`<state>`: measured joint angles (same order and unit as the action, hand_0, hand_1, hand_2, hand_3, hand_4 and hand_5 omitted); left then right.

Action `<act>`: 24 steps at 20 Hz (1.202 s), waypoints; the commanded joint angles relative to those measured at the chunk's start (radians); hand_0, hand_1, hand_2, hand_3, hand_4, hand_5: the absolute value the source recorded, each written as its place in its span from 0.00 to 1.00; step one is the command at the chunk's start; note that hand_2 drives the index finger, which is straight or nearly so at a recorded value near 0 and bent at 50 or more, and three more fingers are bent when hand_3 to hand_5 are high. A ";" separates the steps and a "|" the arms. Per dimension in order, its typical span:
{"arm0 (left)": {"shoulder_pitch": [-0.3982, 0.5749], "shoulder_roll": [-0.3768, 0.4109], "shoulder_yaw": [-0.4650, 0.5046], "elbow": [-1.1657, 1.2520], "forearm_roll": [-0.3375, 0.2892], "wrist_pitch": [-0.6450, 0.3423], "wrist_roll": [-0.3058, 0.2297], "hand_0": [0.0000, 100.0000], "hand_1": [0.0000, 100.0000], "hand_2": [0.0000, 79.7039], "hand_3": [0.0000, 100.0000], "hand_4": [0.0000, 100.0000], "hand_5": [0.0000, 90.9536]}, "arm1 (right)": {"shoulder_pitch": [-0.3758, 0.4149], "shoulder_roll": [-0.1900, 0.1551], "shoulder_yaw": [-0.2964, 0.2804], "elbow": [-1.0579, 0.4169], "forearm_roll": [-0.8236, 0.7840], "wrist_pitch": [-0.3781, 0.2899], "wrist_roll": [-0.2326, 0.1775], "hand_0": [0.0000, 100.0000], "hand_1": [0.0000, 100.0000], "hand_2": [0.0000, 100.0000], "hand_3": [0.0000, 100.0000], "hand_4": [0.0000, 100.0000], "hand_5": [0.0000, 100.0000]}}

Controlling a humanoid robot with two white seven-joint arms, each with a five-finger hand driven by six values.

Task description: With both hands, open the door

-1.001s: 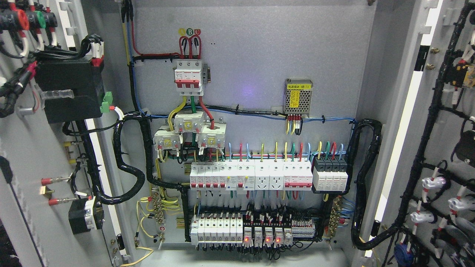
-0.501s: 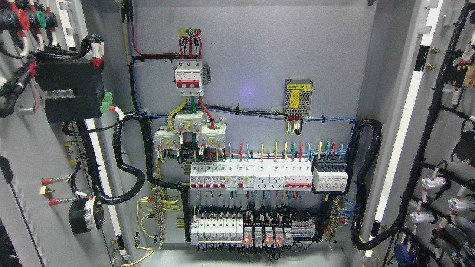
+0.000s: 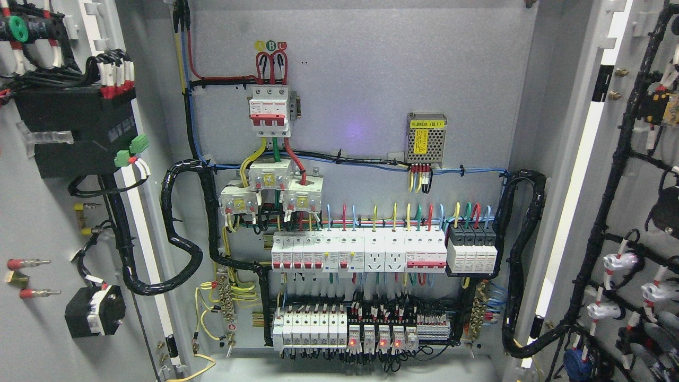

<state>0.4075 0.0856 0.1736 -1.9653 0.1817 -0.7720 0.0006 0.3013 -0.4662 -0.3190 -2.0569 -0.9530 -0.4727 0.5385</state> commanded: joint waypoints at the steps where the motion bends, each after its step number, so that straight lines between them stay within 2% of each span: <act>1: -0.002 0.190 0.305 0.141 0.155 -0.894 -0.002 0.00 0.00 0.00 0.00 0.00 0.00 | 0.002 0.078 -0.083 0.047 0.000 0.000 0.000 0.00 0.00 0.00 0.00 0.00 0.00; 3: -0.054 0.281 0.313 0.231 0.205 -0.894 -0.002 0.00 0.00 0.00 0.00 0.00 0.00 | 0.002 0.096 -0.097 0.056 -0.001 0.000 0.000 0.00 0.00 0.00 0.00 0.00 0.00; 7: -0.231 0.379 0.305 0.460 0.208 -0.894 -0.004 0.00 0.00 0.00 0.00 0.00 0.00 | 0.002 0.136 -0.129 0.061 0.000 0.000 0.000 0.00 0.00 0.00 0.00 0.00 0.00; 11: -0.357 0.486 0.305 0.676 0.216 -0.894 -0.002 0.00 0.00 0.00 0.00 0.00 0.00 | 0.002 0.167 -0.150 0.092 0.000 0.000 0.000 0.00 0.00 0.00 0.00 0.00 0.00; 13: -0.406 0.529 0.305 0.750 0.243 -0.894 -0.002 0.00 0.00 0.00 0.00 0.00 0.00 | 0.002 0.181 -0.173 0.101 0.000 0.000 0.000 0.00 0.00 0.00 0.00 0.00 0.00; 18: -0.453 0.603 0.304 0.848 0.295 -0.892 -0.002 0.00 0.00 0.00 0.00 0.00 0.00 | 0.002 0.208 -0.202 0.121 -0.001 0.000 0.000 0.00 0.00 0.00 0.00 0.00 0.00; 24: -0.454 0.625 0.287 0.872 0.294 -0.892 -0.002 0.00 0.00 0.00 0.00 0.00 0.00 | 0.002 0.231 -0.221 0.132 -0.001 -0.001 0.000 0.00 0.00 0.00 0.00 0.00 0.00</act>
<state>-0.0181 0.5694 0.4394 -1.3000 0.4594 -0.7729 -0.0025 0.3037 -0.2945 -0.4839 -1.9598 -0.9530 -0.4725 0.5380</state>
